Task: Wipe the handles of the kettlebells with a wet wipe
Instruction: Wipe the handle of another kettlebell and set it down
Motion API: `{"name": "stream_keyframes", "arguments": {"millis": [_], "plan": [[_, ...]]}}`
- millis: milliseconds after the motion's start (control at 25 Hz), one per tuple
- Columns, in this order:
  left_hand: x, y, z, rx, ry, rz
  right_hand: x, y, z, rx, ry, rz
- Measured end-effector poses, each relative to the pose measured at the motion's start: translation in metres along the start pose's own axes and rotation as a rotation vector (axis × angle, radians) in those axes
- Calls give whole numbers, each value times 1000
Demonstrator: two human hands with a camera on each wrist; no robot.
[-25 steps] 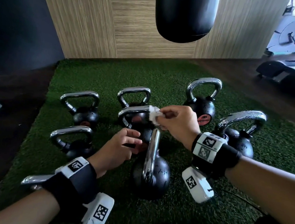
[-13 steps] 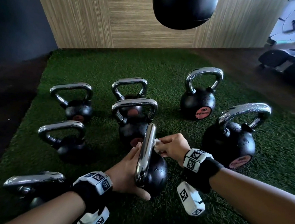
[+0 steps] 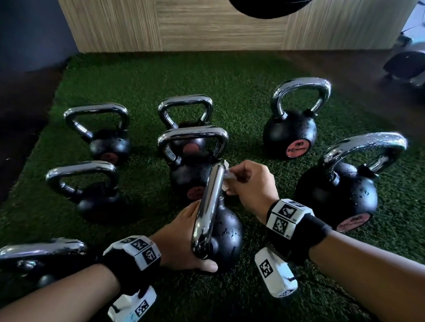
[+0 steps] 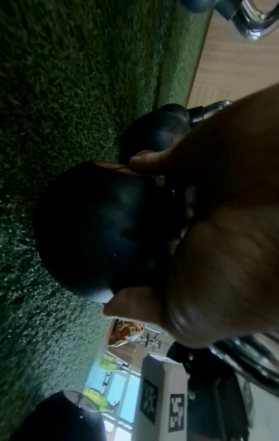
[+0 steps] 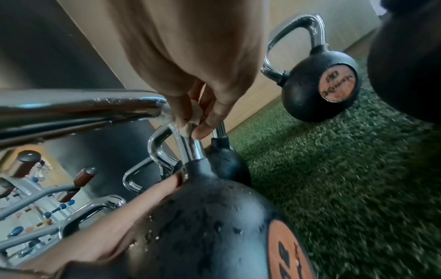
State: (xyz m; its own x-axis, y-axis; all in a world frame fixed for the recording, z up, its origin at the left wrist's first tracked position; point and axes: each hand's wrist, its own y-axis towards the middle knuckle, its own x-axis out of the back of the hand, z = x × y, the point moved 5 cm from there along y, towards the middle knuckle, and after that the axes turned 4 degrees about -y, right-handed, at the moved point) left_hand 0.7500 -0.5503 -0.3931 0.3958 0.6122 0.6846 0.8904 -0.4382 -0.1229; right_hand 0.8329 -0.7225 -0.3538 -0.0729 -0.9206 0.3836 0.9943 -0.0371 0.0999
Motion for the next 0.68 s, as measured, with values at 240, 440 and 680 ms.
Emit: {"name": "stream_keyframes", "arguments": {"millis": [240,440,680], "plan": [[7,15,5,17,-3,81,5,10,23,218,-197,-23],[13,22,17,75,-66,162,5,-13,50,635,-349,-11],[18,26,13,93,-27,201,11,-19,71,750,-350,56]]}}
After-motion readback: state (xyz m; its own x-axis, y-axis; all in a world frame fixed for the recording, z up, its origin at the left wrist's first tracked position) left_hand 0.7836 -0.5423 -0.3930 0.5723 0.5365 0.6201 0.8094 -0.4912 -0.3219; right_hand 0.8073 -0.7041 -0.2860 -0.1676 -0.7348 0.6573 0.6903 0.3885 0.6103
